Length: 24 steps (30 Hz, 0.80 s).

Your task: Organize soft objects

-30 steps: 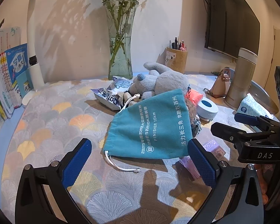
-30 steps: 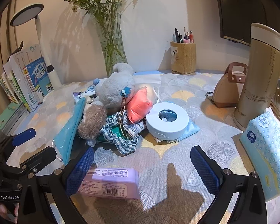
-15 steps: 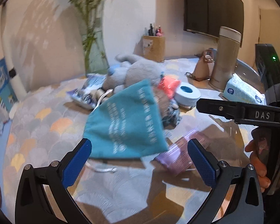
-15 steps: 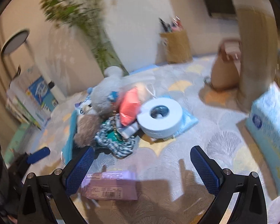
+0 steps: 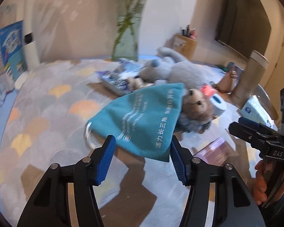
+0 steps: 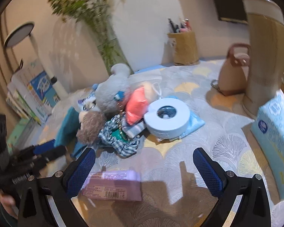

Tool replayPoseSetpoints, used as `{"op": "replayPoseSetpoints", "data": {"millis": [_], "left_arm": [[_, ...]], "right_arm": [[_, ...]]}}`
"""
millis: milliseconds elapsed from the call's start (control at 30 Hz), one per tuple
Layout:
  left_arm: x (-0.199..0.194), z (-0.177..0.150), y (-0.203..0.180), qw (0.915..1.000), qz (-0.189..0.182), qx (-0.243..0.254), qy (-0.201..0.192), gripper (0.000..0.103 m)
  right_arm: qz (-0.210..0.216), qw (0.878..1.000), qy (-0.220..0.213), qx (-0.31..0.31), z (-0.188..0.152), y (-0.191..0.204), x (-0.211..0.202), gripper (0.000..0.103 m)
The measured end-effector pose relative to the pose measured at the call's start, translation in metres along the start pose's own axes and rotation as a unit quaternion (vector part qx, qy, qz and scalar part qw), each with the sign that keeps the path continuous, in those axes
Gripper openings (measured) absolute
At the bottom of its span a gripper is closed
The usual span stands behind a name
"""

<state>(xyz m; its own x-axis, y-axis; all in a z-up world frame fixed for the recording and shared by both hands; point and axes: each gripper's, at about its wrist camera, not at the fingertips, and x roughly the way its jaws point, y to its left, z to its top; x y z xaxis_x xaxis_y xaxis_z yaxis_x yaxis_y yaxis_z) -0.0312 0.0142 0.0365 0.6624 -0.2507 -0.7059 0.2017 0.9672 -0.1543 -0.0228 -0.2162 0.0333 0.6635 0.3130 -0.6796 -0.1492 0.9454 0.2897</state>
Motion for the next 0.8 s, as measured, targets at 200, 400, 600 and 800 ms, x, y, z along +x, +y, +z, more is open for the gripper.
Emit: {"op": "replayPoseSetpoints", "data": {"millis": [200, 400, 600, 800], "left_arm": [[-0.016, -0.009, 0.045, 0.9979, 0.057, -0.029, 0.011, 0.055], [-0.039, -0.013, 0.101, 0.9950, 0.065, -0.073, 0.021, 0.055], [-0.067, -0.012, 0.088, 0.9969, -0.073, -0.017, 0.027, 0.084], [-0.029, 0.019, 0.055, 0.9985, -0.043, 0.005, 0.034, 0.102]], "right_arm": [[0.001, 0.997, 0.032, -0.064, -0.003, 0.022, 0.015, 0.103], [-0.001, 0.995, 0.038, -0.088, -0.005, 0.031, 0.018, 0.103], [0.070, 0.991, 0.083, -0.079, -0.004, 0.024, 0.023, 0.103], [0.070, 0.975, 0.108, -0.181, -0.007, 0.034, 0.009, 0.103]]}}
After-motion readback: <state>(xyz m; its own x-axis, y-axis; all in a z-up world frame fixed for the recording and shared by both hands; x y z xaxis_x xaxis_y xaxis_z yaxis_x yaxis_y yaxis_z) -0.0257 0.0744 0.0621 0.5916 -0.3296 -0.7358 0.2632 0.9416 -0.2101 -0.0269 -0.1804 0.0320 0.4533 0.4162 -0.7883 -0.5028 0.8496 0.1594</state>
